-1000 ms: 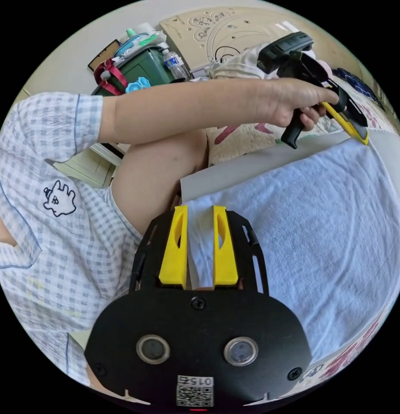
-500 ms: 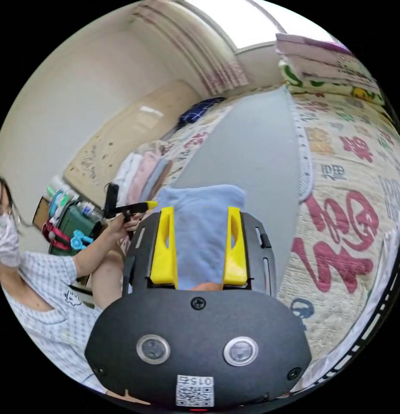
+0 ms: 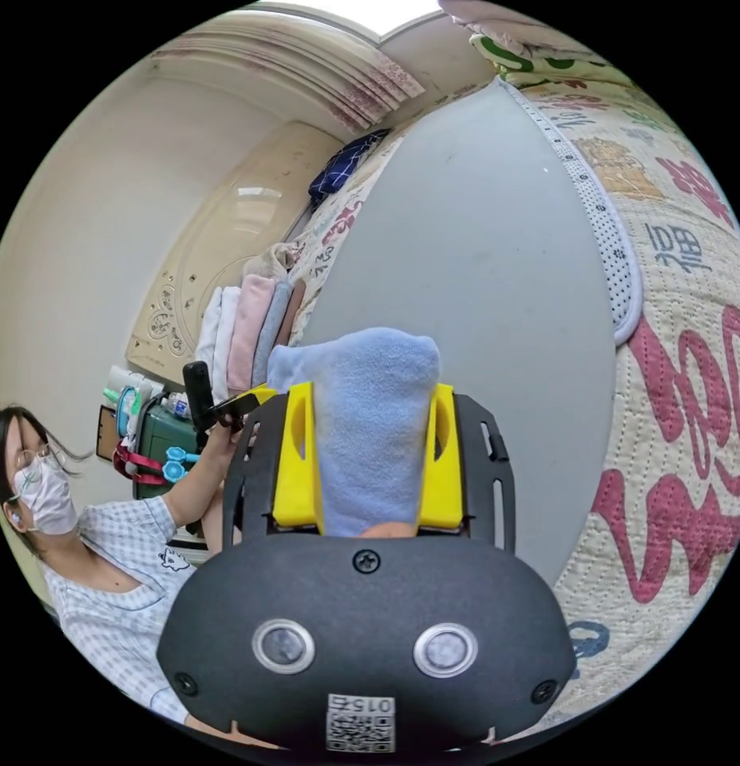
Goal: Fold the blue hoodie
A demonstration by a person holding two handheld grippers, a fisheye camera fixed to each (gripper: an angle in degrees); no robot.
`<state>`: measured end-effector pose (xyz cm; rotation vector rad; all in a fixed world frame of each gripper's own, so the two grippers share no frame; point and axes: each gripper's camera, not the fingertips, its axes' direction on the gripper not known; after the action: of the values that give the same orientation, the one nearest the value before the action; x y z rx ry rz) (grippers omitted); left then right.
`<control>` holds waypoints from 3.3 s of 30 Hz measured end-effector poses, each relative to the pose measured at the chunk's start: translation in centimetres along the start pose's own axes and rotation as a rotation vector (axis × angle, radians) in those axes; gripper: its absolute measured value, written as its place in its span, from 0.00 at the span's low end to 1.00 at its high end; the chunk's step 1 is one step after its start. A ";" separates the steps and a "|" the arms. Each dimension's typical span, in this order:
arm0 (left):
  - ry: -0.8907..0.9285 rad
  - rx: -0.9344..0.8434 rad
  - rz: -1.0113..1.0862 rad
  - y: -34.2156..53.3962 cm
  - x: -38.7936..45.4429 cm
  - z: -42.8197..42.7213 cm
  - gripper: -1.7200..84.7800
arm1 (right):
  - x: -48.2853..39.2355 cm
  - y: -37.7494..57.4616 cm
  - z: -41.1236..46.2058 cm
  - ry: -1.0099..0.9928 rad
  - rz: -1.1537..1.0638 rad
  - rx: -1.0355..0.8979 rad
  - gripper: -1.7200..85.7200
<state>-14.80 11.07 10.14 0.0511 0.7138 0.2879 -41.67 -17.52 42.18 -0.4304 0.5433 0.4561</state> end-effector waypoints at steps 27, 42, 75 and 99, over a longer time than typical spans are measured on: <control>0.385 0.325 0.755 -2.3 50.2 -12.2 0.11 | -38.1 17.3 -37.1 0.119 -0.447 0.788 0.16; 0.479 0.093 0.472 -9.3 66.2 20.8 0.11 | -27.0 6.8 -44.3 0.635 0.009 0.491 0.16; 0.274 0.265 0.377 9.7 51.7 -10.4 0.01 | -79.7 11.3 -14.8 0.468 0.002 1.056 0.01; -0.058 0.593 -0.193 26.6 20.8 -43.4 0.08 | -73.9 36.7 39.2 0.228 -0.802 0.430 0.01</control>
<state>-34.63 40.14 -32.16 0.5487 0.7215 -0.1173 -101.68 10.16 105.24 -0.2534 0.6197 -0.4808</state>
